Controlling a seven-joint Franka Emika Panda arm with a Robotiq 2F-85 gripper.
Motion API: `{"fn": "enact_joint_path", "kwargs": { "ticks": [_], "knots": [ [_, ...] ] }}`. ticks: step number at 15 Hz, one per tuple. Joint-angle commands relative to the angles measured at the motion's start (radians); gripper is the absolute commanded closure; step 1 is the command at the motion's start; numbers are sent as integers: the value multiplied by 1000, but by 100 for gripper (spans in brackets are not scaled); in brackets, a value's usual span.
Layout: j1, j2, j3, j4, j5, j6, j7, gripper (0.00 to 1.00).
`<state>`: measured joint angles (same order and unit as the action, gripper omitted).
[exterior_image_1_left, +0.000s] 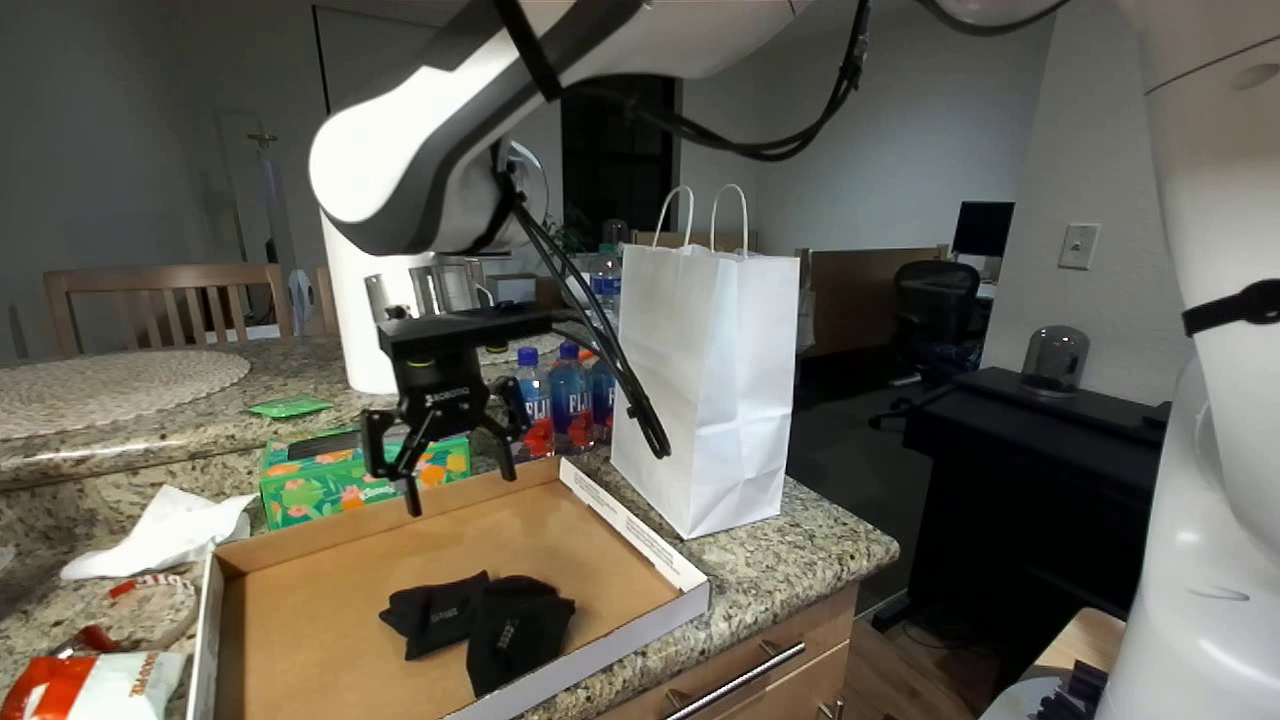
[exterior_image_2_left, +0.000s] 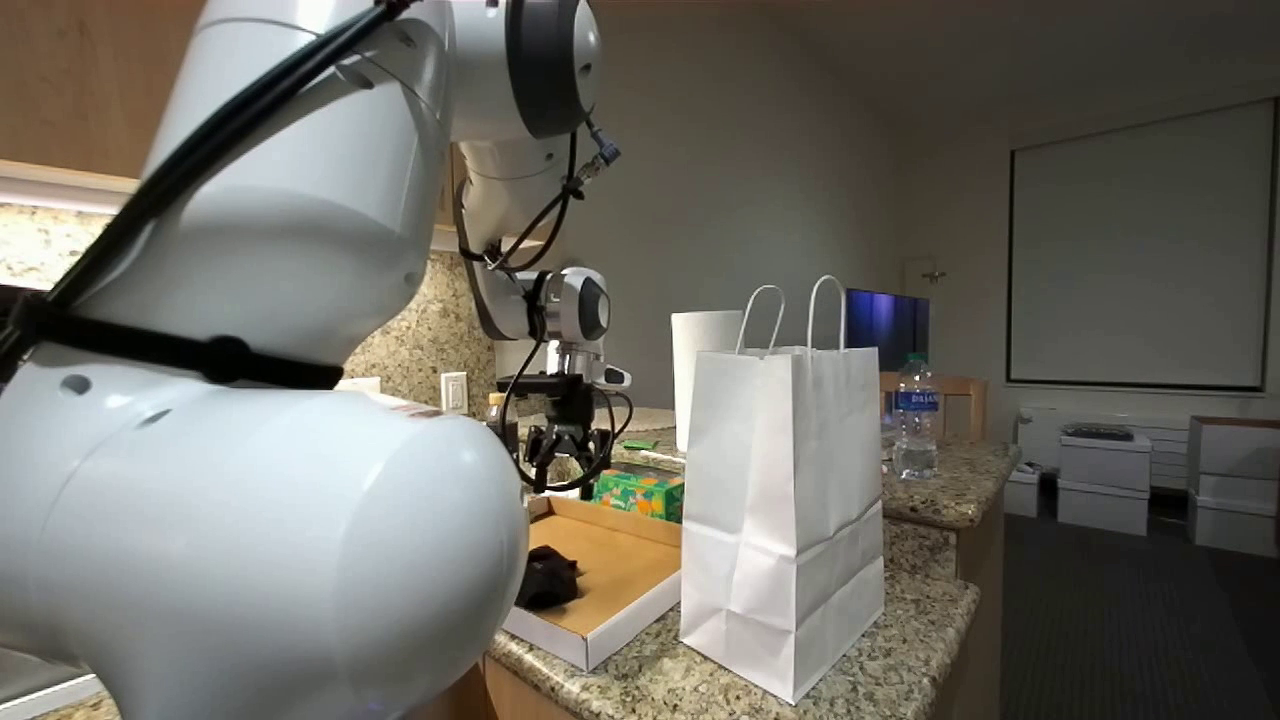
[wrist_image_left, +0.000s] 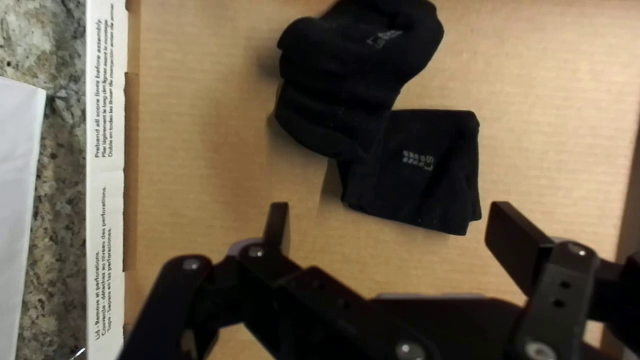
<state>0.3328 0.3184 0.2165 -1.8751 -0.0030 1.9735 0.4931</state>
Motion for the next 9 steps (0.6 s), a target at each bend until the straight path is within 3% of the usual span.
{"fn": "enact_joint_path", "kwargs": {
  "ticks": [1, 9],
  "knots": [
    [11, -5, -11, -31, -6, 45, 8, 0],
    [12, 32, -12, -52, 2, 69, -8, 0]
  ]
}}
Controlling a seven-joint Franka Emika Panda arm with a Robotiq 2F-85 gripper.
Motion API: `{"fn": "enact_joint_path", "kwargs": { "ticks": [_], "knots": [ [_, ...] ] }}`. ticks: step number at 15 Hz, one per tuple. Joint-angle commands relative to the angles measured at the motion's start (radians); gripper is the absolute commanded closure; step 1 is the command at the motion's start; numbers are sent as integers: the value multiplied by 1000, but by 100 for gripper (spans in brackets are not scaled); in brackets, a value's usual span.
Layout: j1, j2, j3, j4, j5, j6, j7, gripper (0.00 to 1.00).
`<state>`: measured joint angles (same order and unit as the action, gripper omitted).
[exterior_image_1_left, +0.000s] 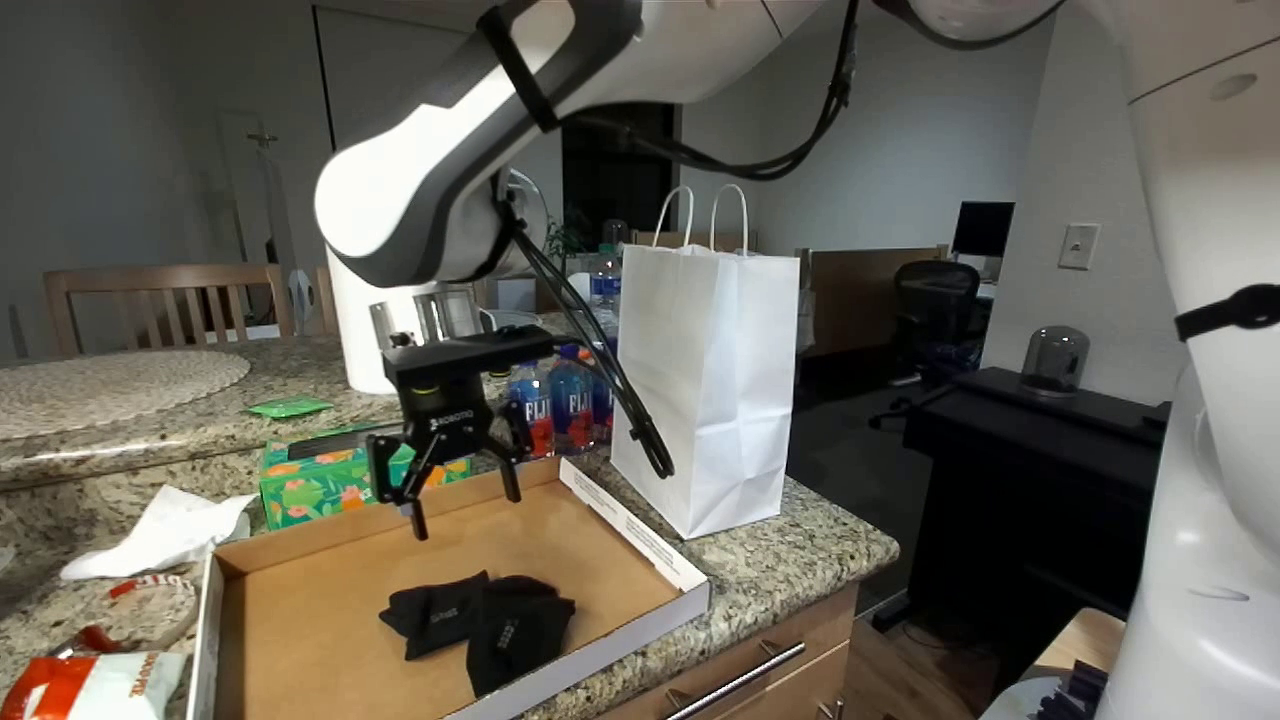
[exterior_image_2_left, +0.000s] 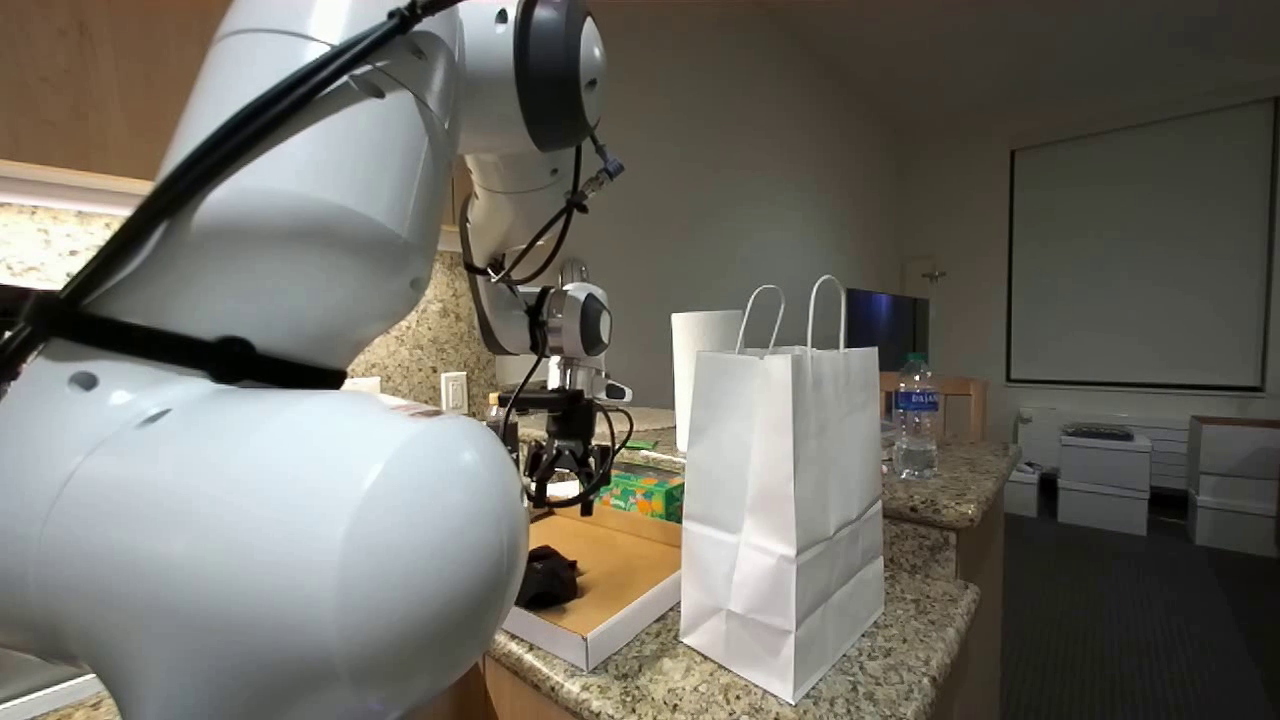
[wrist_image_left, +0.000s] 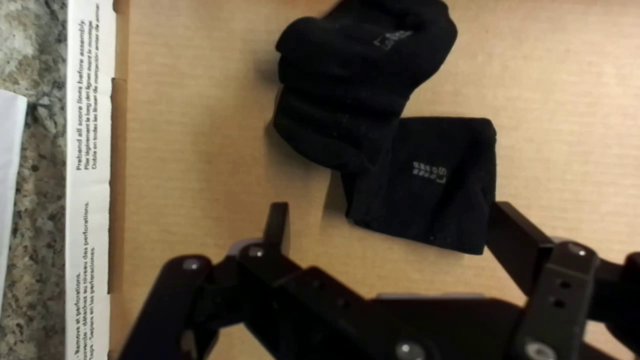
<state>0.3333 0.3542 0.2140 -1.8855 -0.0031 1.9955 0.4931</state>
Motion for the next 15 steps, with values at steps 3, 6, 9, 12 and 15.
{"fn": "enact_joint_path", "kwargs": {
  "ticks": [3, 6, 9, 12, 15],
  "knots": [
    [8, 12, -7, -61, 15, 77, -20, 0],
    [13, 14, -4, -92, 18, 117, -16, 0],
    [23, 15, -2, -118, 15, 156, -13, 0],
    [33, 12, 0, -135, 14, 180, -15, 0],
    [42, 14, 0, -142, 14, 192, -11, 0]
  ]
}}
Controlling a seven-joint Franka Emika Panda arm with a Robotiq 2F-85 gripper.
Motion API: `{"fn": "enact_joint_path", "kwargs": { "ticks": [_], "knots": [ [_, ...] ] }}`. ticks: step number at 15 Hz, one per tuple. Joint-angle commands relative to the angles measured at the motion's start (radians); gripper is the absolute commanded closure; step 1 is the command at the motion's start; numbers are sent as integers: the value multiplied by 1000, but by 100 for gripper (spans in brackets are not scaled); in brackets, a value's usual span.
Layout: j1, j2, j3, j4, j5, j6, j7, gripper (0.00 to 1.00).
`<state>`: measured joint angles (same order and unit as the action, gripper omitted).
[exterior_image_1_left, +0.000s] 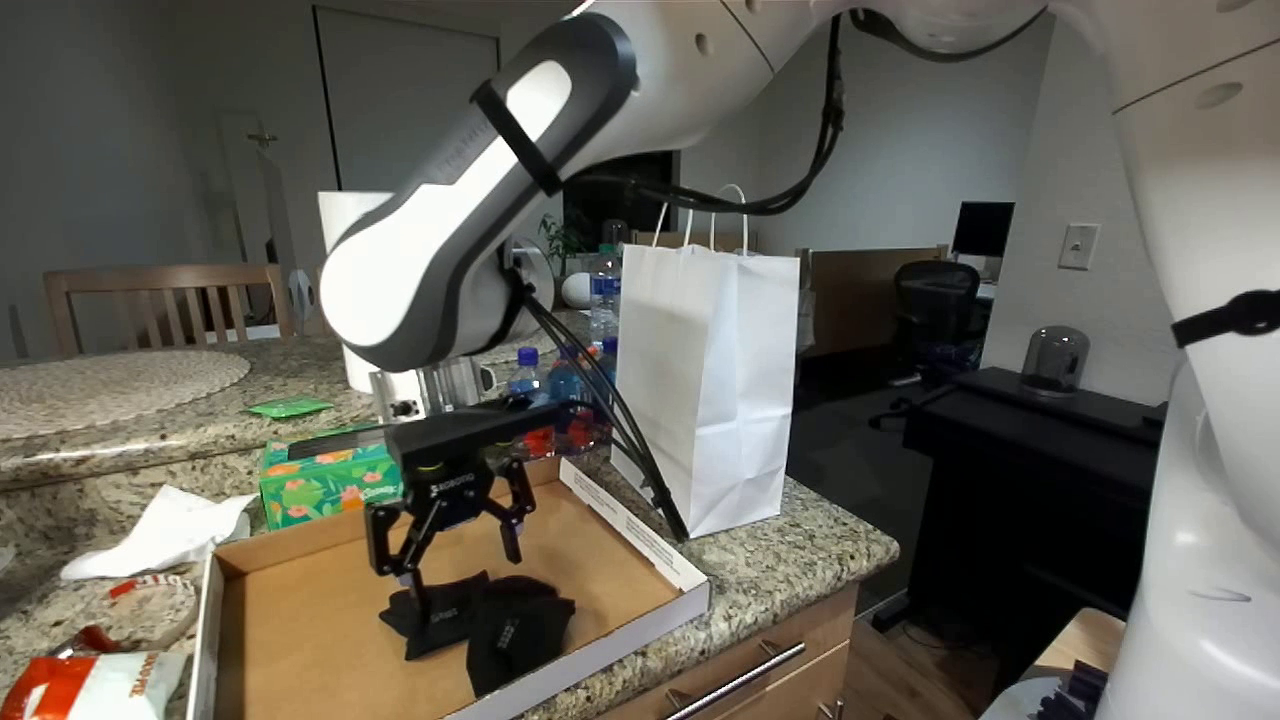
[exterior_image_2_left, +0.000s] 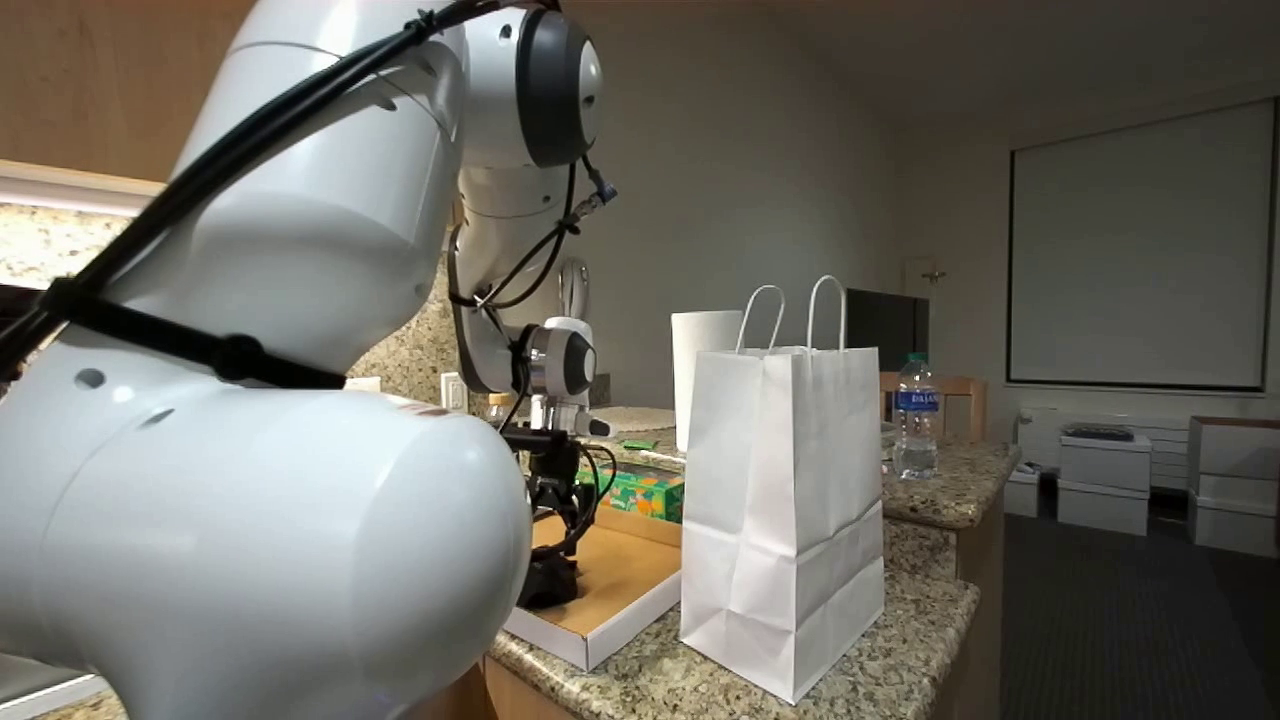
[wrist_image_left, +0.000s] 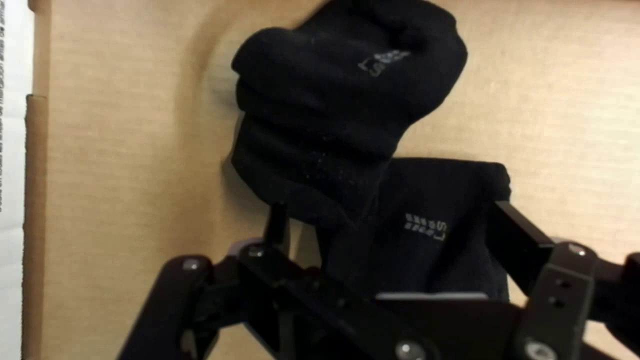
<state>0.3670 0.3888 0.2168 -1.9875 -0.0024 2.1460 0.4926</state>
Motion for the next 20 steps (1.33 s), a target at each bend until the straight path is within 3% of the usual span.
{"fn": "enact_joint_path", "kwargs": {
  "ticks": [1, 10, 11, 12, 20],
  "knots": [
    [9, -18, -2, -41, 14, 46, -13, 0],
    [23, 35, -5, -28, 7, 54, -12, 0],
    [25, 39, -6, -26, 7, 51, -12, 17],
    [28, 40, -8, -25, 4, 48, -6, 26],
    [19, 14, -27, -36, 9, 60, 12, 77]
  ]
}}
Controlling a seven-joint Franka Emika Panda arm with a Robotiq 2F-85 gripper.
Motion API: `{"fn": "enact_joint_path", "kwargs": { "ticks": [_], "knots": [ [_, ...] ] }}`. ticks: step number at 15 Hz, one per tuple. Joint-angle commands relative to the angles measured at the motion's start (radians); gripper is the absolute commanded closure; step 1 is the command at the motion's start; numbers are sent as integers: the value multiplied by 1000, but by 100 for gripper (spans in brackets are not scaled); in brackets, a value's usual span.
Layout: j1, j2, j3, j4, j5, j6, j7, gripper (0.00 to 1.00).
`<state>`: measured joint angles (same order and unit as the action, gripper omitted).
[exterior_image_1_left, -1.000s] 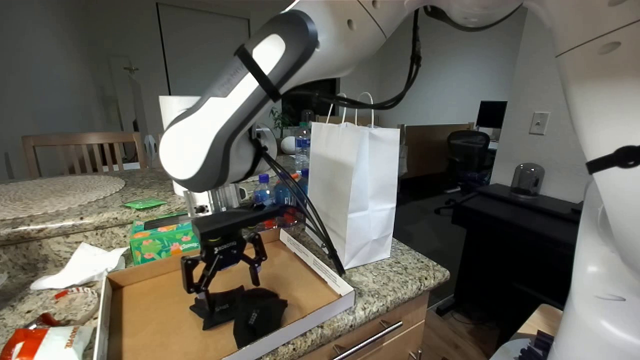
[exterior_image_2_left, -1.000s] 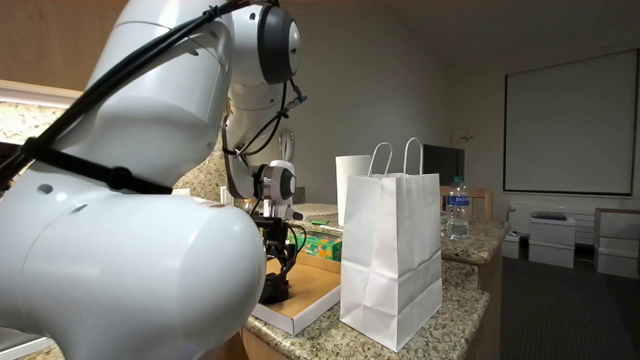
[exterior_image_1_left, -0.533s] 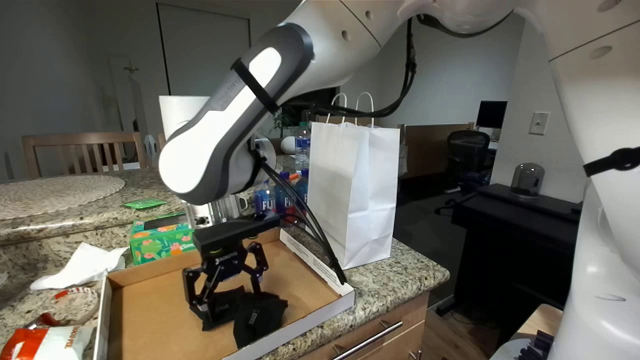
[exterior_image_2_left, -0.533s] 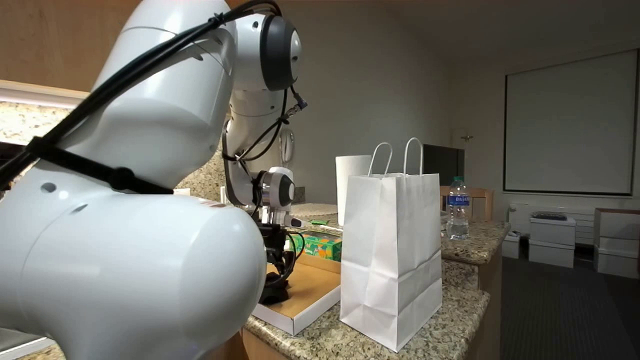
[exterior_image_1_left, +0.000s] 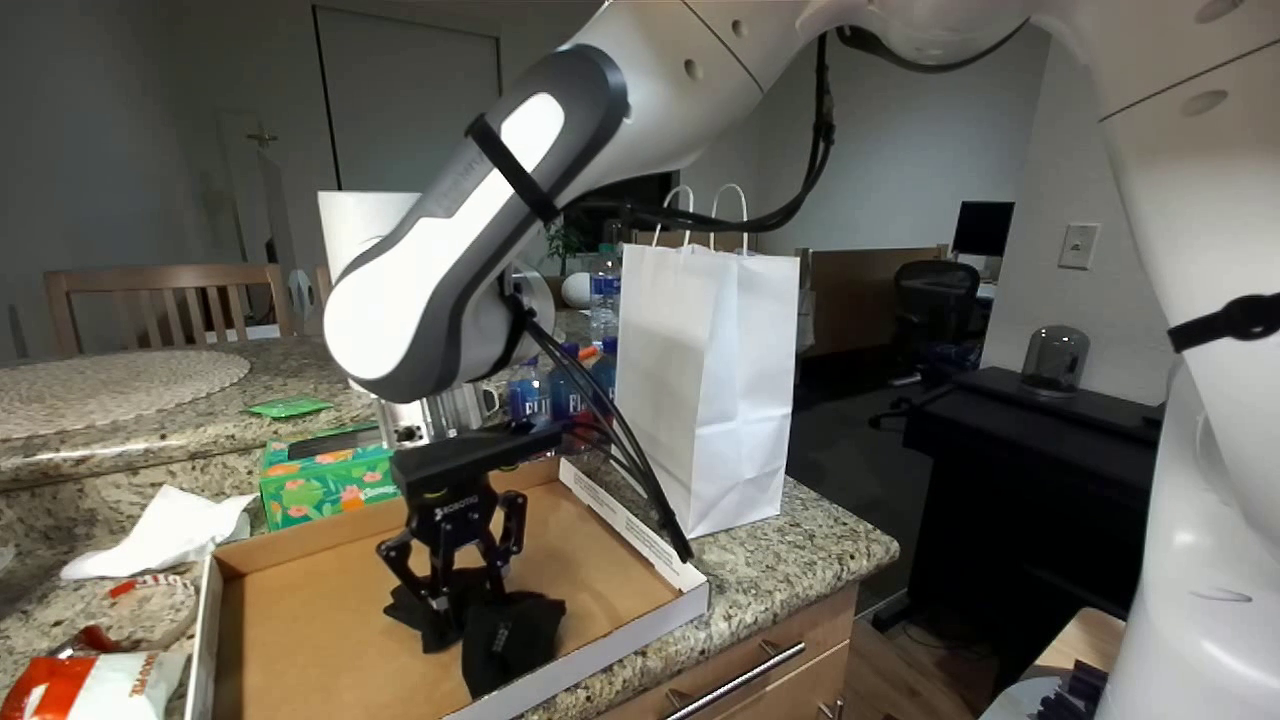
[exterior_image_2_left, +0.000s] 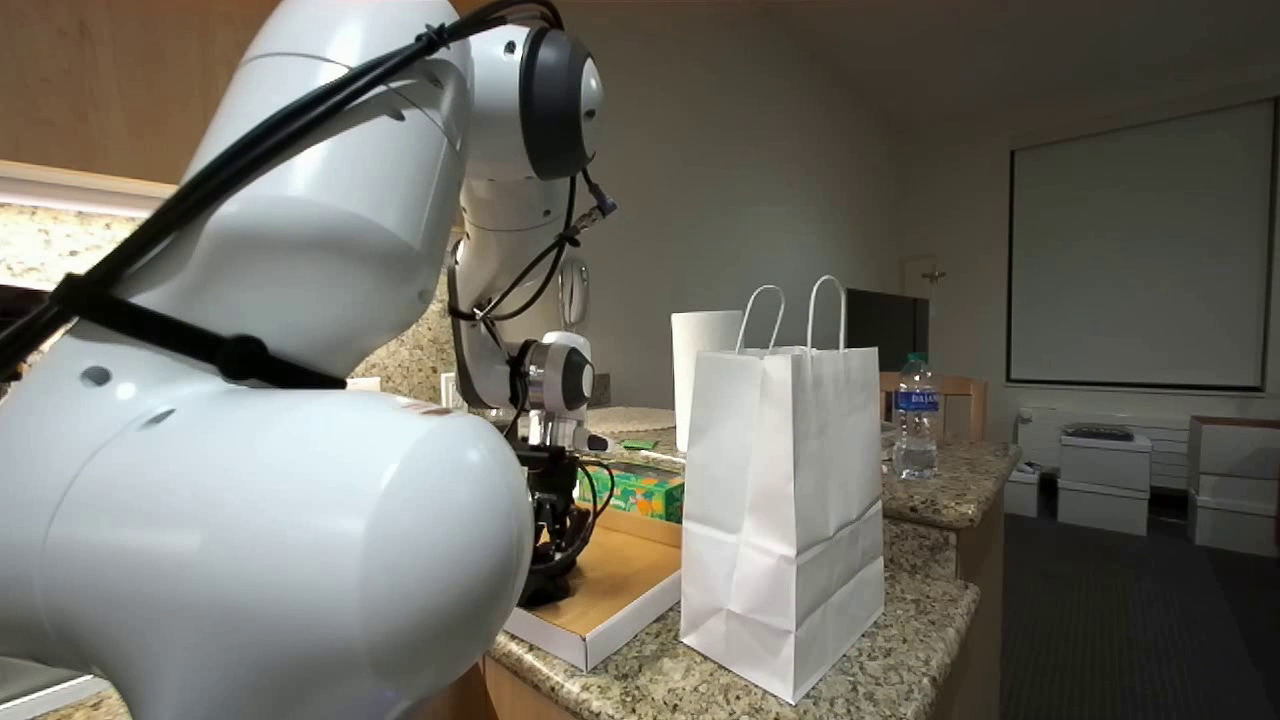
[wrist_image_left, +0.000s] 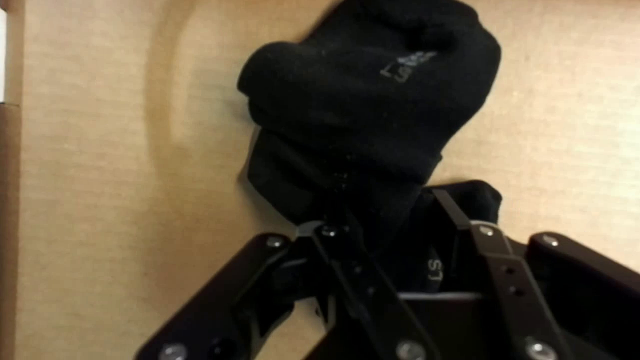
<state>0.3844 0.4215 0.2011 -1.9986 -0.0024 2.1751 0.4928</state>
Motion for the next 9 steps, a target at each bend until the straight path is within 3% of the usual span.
{"fn": "enact_joint_path", "kwargs": {
  "ticks": [1, 5, 9],
  "knots": [
    [0, -24, -15, -26, 9, 32, 14, 85],
    [0, -37, -31, -21, -2, 16, 25, 92],
    [-7, -46, -40, -6, -2, -15, 11, 89]
  ]
}}
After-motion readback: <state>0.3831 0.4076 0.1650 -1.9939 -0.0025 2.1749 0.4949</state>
